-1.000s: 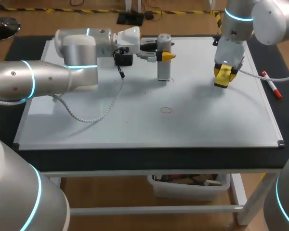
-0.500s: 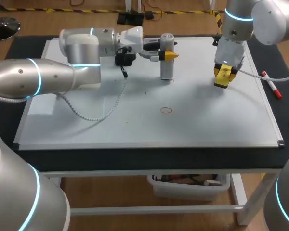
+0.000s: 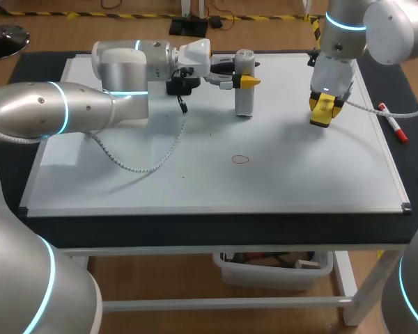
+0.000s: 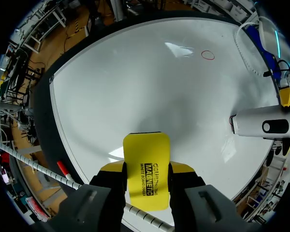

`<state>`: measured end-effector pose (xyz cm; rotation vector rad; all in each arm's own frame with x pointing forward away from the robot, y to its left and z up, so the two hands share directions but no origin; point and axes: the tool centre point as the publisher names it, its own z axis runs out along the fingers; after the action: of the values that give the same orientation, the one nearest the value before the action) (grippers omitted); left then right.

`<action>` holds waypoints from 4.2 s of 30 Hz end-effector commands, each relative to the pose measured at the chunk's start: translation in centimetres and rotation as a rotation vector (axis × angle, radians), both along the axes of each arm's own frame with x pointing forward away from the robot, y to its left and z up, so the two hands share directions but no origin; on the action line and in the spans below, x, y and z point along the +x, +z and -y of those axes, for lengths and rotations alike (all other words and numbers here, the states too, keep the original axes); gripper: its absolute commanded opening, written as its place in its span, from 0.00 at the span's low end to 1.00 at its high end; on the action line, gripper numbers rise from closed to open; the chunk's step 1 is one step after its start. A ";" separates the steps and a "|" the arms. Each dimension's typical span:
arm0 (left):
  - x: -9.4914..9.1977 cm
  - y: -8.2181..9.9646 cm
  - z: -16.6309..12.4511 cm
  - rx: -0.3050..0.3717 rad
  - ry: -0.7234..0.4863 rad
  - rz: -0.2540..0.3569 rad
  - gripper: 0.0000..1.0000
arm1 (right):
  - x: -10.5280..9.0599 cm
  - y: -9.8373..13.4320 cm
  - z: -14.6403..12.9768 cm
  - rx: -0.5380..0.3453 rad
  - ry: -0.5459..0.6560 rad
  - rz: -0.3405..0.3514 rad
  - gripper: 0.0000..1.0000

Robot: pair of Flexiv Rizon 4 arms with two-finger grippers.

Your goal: Pick up the inspection probe, press it on each red-marked spot on the whiteboard one by one, put down the probe, pick up the eraser, and wipe off all the red marks.

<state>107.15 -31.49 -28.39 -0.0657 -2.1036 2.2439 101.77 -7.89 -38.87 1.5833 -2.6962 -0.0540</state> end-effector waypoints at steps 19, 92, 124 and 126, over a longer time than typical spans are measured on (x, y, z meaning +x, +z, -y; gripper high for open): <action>0.3 -0.3 0.3 0.012 -0.024 -0.008 0.00 | 0.1 0.1 0.1 -0.003 0.003 -0.001 0.00; -5.6 3.2 -27.4 0.057 0.631 0.015 0.00 | 0.1 0.1 0.1 -0.003 0.003 -0.001 0.00; -5.7 3.2 -27.6 0.054 0.636 0.017 0.00 | 5.8 0.4 -16.2 0.042 0.379 0.052 0.00; -5.7 3.2 -27.6 0.054 0.636 0.017 0.00 | 5.6 0.3 -17.1 0.037 0.414 0.049 0.00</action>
<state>101.47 -3.71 -25.15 0.6797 -2.4486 2.4692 106.95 7.98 -38.46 2.1494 -2.3931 -0.0981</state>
